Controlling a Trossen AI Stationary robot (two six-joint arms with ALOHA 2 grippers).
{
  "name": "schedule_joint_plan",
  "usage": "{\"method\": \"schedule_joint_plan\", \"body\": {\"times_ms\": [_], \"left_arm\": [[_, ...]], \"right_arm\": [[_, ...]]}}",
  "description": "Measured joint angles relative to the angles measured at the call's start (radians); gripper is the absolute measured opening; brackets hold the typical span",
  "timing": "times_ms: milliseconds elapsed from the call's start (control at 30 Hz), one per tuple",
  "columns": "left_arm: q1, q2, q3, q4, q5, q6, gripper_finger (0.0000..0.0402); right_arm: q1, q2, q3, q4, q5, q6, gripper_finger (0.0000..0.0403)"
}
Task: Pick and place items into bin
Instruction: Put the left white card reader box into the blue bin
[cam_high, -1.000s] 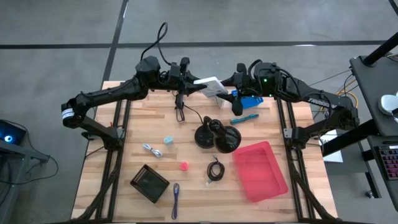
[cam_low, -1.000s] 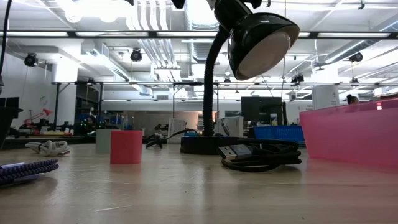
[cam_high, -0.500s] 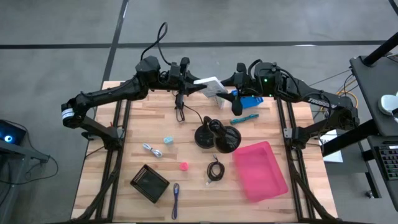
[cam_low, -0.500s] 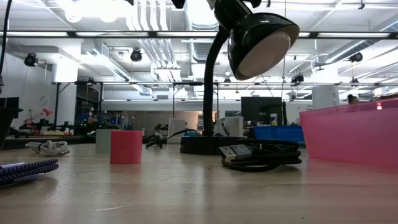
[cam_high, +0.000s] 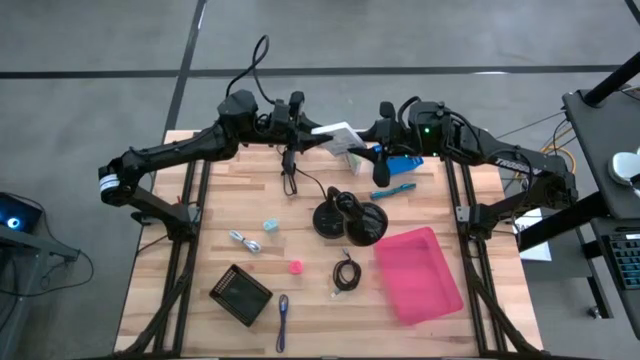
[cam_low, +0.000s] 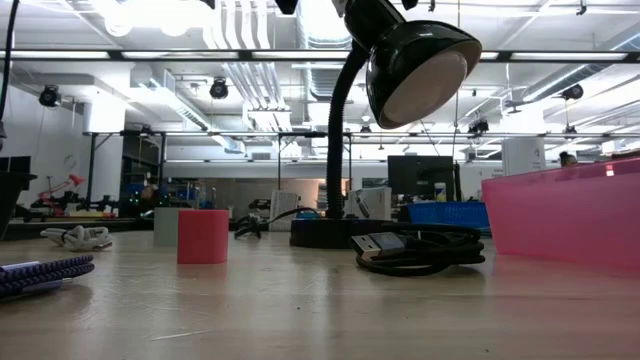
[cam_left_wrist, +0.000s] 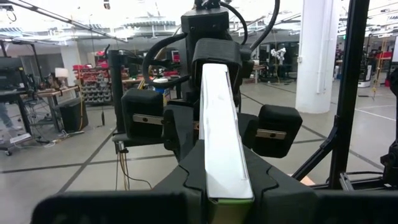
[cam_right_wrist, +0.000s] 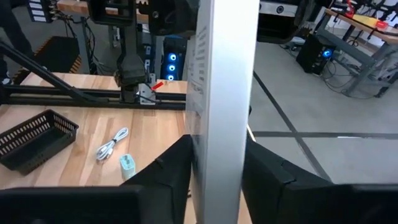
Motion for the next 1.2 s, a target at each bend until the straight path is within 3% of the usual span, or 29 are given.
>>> {"method": "schedule_joint_plan", "body": {"times_ms": [167, 367, 500, 967, 1200], "left_arm": [[0.000, 0.000, 0.000, 0.000, 0.002, -0.001, 0.0034], [0.000, 0.000, 0.000, 0.000, 0.001, -0.005, 0.0110], [-0.001, 0.000, 0.000, 0.000, -0.004, -0.006, 0.0137], [0.008, -0.021, 0.000, -0.013, -0.008, -0.006, 0.0146], [0.011, -0.064, -0.001, -0.071, -0.012, -0.006, 0.0146]], "right_arm": [[0.000, 0.000, 0.000, -0.001, -0.003, 0.000, 0.0067], [0.000, -0.001, 0.000, -0.002, 0.002, -0.016, 0.0035], [-0.001, -0.001, 0.000, -0.003, 0.006, -0.021, 0.0034], [-0.001, -0.011, 0.000, -0.036, 0.020, -0.027, 0.0036], [-0.001, -0.018, 0.000, -0.093, 0.082, -0.039, 0.0031]]}}
